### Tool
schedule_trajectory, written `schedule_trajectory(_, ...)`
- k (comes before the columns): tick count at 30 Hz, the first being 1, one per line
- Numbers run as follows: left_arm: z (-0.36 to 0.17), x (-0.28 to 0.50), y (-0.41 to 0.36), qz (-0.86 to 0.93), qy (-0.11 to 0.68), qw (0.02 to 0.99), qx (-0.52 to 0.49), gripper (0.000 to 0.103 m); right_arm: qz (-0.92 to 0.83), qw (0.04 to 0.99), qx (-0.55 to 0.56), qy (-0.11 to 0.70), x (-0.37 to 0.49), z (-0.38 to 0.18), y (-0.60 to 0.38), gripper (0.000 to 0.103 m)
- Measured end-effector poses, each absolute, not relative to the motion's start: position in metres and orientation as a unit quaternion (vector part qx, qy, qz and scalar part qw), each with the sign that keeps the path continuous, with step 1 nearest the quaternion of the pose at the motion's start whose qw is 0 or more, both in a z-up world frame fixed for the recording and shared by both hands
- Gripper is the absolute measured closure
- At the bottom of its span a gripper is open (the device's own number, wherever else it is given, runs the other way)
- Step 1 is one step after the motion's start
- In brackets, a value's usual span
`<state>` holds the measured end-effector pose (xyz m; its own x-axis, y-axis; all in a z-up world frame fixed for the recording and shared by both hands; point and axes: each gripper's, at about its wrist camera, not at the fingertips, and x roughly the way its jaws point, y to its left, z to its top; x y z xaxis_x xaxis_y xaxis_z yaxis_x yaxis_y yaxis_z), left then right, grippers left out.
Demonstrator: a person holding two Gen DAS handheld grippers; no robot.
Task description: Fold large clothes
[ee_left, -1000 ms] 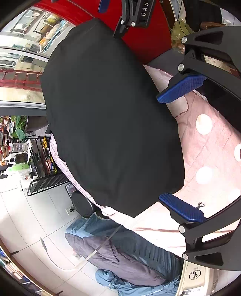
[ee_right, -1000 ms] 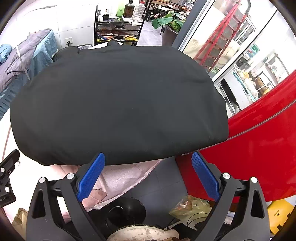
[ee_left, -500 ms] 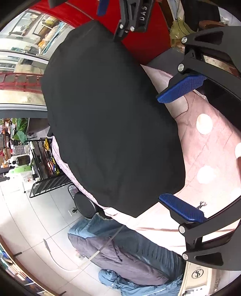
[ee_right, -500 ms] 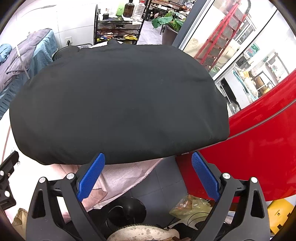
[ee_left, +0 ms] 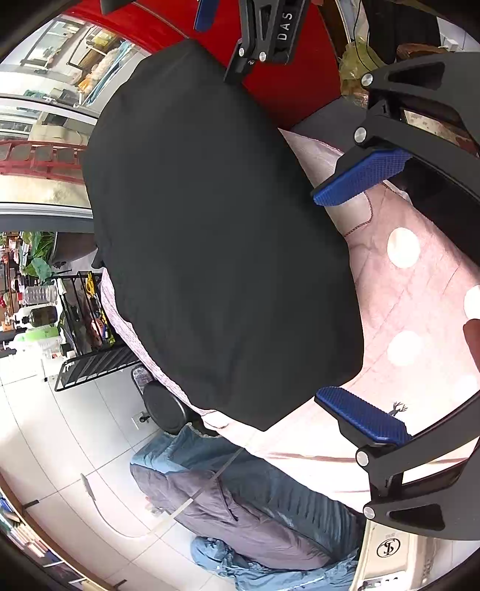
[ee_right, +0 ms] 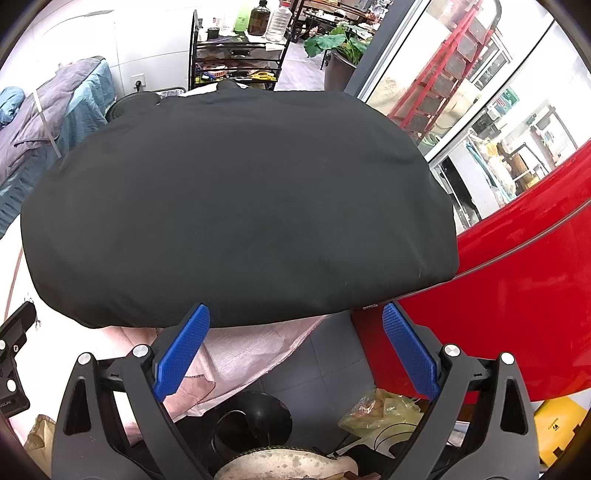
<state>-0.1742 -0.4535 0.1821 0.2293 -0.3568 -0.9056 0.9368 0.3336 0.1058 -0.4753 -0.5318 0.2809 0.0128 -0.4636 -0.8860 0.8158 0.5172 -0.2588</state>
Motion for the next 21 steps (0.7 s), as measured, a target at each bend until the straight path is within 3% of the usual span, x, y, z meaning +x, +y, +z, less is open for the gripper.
schedule_trajectory(21,0.1769,-0.1686,-0.4570,-0.458,0.422,0.697,0.357,0.006,-0.458,0.689,0.168,0.536,-0.4712,0.2745,-0.5306,0.009)
